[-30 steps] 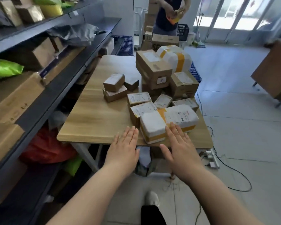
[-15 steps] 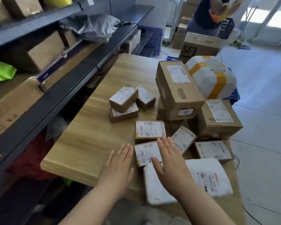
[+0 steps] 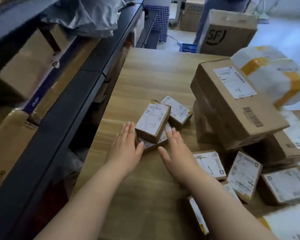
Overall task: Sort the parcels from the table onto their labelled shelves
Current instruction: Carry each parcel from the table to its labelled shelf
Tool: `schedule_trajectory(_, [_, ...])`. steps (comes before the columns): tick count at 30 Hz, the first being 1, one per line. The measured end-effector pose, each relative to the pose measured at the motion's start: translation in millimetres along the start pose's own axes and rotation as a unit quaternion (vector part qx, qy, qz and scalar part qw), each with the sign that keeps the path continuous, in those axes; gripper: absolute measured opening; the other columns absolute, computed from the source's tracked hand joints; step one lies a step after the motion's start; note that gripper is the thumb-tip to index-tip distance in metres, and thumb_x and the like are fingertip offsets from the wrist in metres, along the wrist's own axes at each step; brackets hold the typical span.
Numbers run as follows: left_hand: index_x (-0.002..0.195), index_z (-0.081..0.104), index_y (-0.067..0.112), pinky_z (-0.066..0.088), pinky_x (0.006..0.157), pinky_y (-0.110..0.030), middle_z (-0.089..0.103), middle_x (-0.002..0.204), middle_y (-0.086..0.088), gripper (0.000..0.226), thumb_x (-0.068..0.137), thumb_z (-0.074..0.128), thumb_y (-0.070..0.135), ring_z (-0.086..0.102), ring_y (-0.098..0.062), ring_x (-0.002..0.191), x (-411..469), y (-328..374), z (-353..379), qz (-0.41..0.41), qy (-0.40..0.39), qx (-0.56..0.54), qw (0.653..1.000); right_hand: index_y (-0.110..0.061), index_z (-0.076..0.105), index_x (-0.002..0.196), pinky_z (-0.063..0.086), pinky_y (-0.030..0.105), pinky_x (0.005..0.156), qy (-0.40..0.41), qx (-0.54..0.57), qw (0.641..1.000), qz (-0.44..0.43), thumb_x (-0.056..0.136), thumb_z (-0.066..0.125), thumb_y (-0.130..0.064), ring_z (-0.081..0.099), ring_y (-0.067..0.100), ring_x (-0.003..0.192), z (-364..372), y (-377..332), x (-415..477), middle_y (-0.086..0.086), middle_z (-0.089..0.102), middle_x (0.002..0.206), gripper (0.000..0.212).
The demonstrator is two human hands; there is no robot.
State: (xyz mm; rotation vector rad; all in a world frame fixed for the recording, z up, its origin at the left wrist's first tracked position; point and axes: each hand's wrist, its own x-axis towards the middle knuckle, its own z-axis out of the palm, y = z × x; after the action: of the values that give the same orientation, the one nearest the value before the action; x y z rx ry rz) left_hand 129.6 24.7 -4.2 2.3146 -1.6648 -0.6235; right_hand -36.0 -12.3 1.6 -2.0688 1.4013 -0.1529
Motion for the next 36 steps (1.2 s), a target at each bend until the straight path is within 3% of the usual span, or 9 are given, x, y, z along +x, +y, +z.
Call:
schedule_trajectory(6, [0.154, 0.005, 0.020, 0.012, 0.114, -0.027, 0.013, 0.160, -0.001, 0.061, 0.102, 0.029, 0.040, 0.013, -0.016, 0.146, 69, -23, 24, -0.095, -0.055, -0.292, 0.950, -0.012, 0.011, 0.151, 0.012, 0.024, 0.112, 0.042, 0.227, 0.963, 0.136, 0.094, 0.054, -0.033, 0.009, 0.016, 0.145, 21, -8, 57, 0.004, 0.014, 0.158, 0.074])
schedule_trajectory(10, [0.145, 0.040, 0.018, 0.011, 0.118, -0.028, 0.027, 0.156, -0.002, 0.054, 0.102, 0.017, 0.043, 0.020, -0.014, 0.144, 85, -30, 37, -0.097, -0.044, -0.335, 0.936, -0.014, 0.030, 0.145, 0.029, 0.031, 0.111, 0.066, 0.321, 0.919, 0.222, 0.091, 0.058, -0.038, 0.037, 0.018, 0.134, 42, -3, 72, 0.005, 0.036, 0.148, 0.066])
schedule_trajectory(15, [0.143, 0.042, 0.012, 0.025, 0.101, -0.015, 0.043, 0.139, 0.003, 0.050, 0.105, 0.020, 0.036, 0.036, -0.011, 0.132, 82, -41, 46, -0.126, -0.117, -0.391, 0.904, -0.018, 0.051, 0.130, 0.036, 0.025, 0.097, 0.074, 0.327, 0.912, 0.235, 0.089, 0.057, -0.028, 0.045, 0.014, 0.123, 52, 0, 71, -0.001, 0.042, 0.138, 0.043])
schedule_trajectory(17, [0.141, 0.044, 0.008, 0.025, 0.109, -0.022, 0.044, 0.145, -0.004, 0.050, 0.104, 0.023, 0.036, 0.036, -0.016, 0.134, 76, -52, 51, -0.133, -0.116, -0.400, 0.899, -0.022, 0.054, 0.126, 0.038, 0.028, 0.098, 0.061, 0.335, 0.911, 0.233, 0.088, 0.056, -0.027, 0.045, 0.014, 0.123, 52, -2, 68, -0.002, 0.040, 0.139, 0.039])
schedule_trajectory(19, [0.138, 0.050, 0.016, 0.026, 0.115, -0.038, 0.049, 0.143, -0.008, 0.057, 0.099, 0.027, 0.052, 0.040, -0.022, 0.134, 64, -61, 50, -0.158, -0.121, -0.431, 0.880, -0.028, 0.054, 0.120, 0.043, 0.024, 0.095, 0.021, 0.348, 0.910, 0.225, 0.088, 0.057, -0.027, 0.044, 0.016, 0.122, 56, -5, 62, -0.002, 0.035, 0.141, 0.033])
schedule_trajectory(22, [0.125, 0.059, 0.035, 0.038, 0.107, -0.047, 0.064, 0.126, 0.002, 0.079, 0.067, 0.043, 0.087, 0.056, -0.020, 0.121, 40, -76, 45, -0.168, -0.158, -0.528, 0.817, -0.030, 0.057, 0.110, 0.044, 0.003, 0.062, -0.036, 0.384, 0.894, 0.226, 0.087, 0.062, -0.028, 0.041, 0.015, 0.123, 69, -12, 46, -0.005, 0.026, 0.144, 0.023])
schedule_trajectory(28, [0.119, 0.053, 0.028, 0.050, 0.079, -0.034, 0.069, 0.114, 0.004, 0.064, 0.060, 0.073, 0.042, 0.065, -0.019, 0.104, 16, -89, 46, -0.194, -0.187, -0.552, 0.789, -0.020, 0.029, 0.137, 0.039, 0.023, 0.095, 0.027, 0.466, 0.846, 0.257, 0.084, 0.067, -0.040, 0.050, 0.006, 0.112, 95, -10, 24, -0.007, 0.048, 0.132, 0.069])
schedule_trajectory(32, [0.123, 0.052, 0.024, 0.048, 0.089, -0.047, 0.066, 0.119, -0.005, 0.084, 0.046, 0.071, 0.052, 0.064, -0.025, 0.098, 11, -96, 35, -0.211, -0.182, -0.557, 0.782, -0.020, 0.052, 0.129, 0.050, 0.034, 0.091, -0.016, 0.503, 0.812, 0.296, 0.077, 0.053, -0.072, 0.062, 0.015, 0.110, 107, -2, 18, -0.003, 0.064, 0.123, 0.073])
schedule_trajectory(36, [0.132, 0.049, 0.017, 0.050, 0.089, -0.053, 0.065, 0.120, -0.013, 0.087, 0.054, 0.070, 0.050, 0.063, -0.035, 0.094, -11, -102, 23, -0.185, -0.184, -0.586, 0.768, -0.033, 0.040, 0.132, 0.048, 0.036, 0.082, -0.052, 0.532, 0.798, 0.277, 0.088, 0.063, -0.032, 0.061, 0.019, 0.106, 102, -9, 7, -0.006, 0.062, 0.124, 0.050])
